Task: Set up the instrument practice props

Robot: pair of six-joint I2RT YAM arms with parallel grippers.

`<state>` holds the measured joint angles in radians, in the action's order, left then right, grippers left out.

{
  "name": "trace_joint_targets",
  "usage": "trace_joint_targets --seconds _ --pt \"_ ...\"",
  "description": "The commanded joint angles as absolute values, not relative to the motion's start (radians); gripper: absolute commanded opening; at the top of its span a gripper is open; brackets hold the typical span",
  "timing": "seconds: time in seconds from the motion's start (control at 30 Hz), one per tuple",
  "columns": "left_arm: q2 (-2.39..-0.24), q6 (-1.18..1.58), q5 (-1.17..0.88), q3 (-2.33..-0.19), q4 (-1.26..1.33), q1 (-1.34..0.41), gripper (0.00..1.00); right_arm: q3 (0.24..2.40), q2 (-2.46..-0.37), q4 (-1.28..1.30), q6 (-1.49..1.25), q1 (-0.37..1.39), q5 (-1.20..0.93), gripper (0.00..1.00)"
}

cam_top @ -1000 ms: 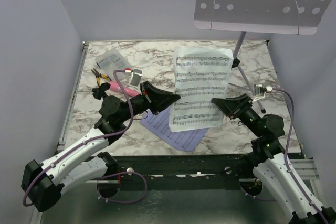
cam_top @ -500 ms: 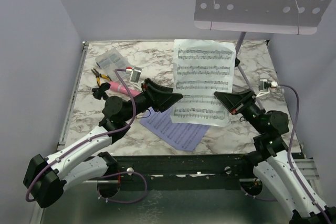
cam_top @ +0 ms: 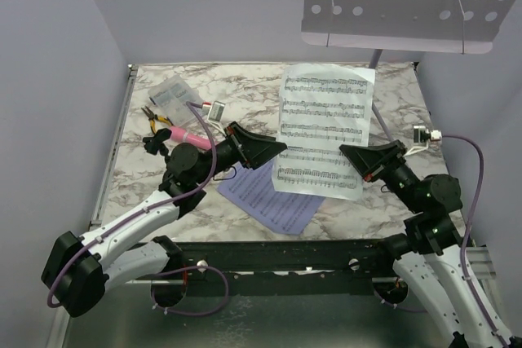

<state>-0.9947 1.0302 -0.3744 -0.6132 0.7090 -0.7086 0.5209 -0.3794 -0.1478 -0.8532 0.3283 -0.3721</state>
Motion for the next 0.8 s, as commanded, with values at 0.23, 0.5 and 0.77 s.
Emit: trace_joint_targets --seconds 0.23,0.5,0.77 --pt "-1.013 1.018 -0.422 -0.702 0.724 -0.645 0.81 0.708 -0.549 -0.027 -0.610 0.333 -0.495 0.00" --pt "-1.154 1.002 -0.492 -0.932 0.724 -0.641 0.81 1.027 -0.673 0.080 -0.452 0.333 -0.522 0.00" --pt "-1.287 1.002 -0.435 -1.161 0.706 -0.627 0.88 1.337 -0.845 0.191 -0.385 0.333 -0.128 0.01"
